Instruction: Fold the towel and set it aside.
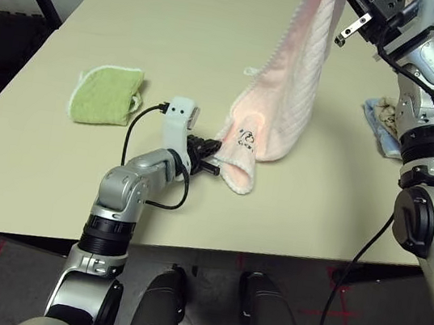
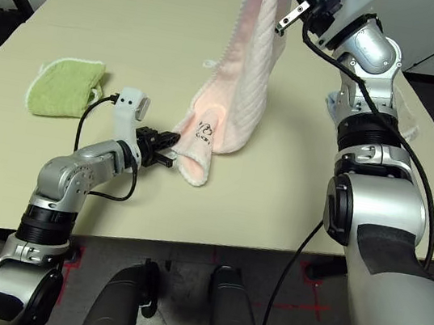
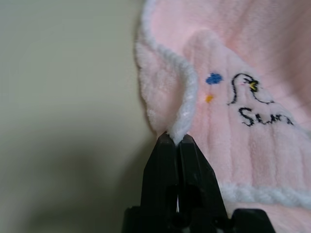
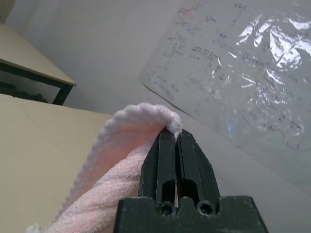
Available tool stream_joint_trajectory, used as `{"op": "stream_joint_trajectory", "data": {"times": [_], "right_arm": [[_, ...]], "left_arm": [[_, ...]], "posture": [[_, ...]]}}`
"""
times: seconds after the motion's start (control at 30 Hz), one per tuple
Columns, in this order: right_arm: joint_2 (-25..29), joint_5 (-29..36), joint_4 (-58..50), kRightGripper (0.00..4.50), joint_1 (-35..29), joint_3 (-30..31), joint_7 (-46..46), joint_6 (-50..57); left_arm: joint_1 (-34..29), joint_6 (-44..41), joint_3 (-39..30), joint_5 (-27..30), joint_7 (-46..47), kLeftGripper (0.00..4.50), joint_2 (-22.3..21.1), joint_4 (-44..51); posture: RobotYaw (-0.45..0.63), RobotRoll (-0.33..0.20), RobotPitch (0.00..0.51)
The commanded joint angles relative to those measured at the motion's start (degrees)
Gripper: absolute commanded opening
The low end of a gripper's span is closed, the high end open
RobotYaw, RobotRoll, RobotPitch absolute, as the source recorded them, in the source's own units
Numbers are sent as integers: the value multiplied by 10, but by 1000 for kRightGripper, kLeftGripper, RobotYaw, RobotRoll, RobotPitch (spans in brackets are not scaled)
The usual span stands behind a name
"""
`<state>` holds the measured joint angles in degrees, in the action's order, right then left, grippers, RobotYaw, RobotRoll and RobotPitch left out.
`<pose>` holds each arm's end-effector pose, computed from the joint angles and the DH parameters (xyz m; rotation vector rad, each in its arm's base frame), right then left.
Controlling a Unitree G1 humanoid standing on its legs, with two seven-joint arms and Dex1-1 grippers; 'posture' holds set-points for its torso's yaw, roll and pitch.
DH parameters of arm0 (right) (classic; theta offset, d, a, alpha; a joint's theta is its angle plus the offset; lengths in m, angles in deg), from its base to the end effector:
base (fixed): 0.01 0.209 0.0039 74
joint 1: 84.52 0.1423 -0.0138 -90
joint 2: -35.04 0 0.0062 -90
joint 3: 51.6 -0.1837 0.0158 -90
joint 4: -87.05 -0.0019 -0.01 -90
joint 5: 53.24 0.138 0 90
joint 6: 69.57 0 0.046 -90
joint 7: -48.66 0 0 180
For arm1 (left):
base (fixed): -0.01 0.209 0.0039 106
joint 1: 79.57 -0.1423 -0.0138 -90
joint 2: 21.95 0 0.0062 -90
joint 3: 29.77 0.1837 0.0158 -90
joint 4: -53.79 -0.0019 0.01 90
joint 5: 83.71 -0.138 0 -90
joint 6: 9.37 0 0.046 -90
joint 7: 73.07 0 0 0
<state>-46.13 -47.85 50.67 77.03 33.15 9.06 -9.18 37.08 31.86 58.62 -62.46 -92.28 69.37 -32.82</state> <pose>0.3546 -0.1993 0.2877 -0.4895 -0.7538 0.5739 0.2737 0.1662 0.1302 -0.1050 0.3351 -0.5122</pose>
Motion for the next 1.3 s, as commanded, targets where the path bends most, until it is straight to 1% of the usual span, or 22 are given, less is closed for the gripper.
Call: {"op": "stream_joint_trajectory", "data": {"times": [0.03,0.1,0.3,0.37,0.43,0.63,0.73,0.83,0.93,1.13,1.3], "right_arm": [[3,-7,-23,0,-34,4,18,39],[4,-11,-35,0,-49,6,26,60],[5,-28,-84,0,-105,19,41,159],[9,-30,-101,0,-122,22,35,192],[22,-40,-96,0,-132,26,41,226],[51,-77,-58,0,-130,33,79,258],[56,-88,-48,0,-132,32,101,264],[59,-96,-44,0,-138,31,117,265],[59,-97,-43,0,-139,25,138,255],[65,-99,-5,0,-104,21,185,224],[70,-86,19,0,-81,18,163,236]], "left_arm": [[6,14,-29,-15,12,26,-29,2],[6,22,-45,-21,18,26,-46,5],[6,52,-97,-41,26,26,-116,-4],[6,78,-101,-58,31,26,-134,-7],[14,97,-119,-61,40,26,-142,-17],[18,130,-127,-73,33,26,-165,-39],[14,146,-121,-82,27,26,-169,-38],[5,180,-112,-94,16,26,-171,-38],[5,189,-110,-100,15,26,-173,-42],[36,225,-105,-112,-5,26,-199,-77],[69,226,-112,-114,-15,26,-224,-111]], "posture": [[-124,0,156],[-124,0,156],[-106,0,153],[-103,0,152],[-106,0,150],[-108,0,144],[-108,0,143],[-108,0,144],[-110,0,144],[-114,0,143],[-115,0,145]]}}
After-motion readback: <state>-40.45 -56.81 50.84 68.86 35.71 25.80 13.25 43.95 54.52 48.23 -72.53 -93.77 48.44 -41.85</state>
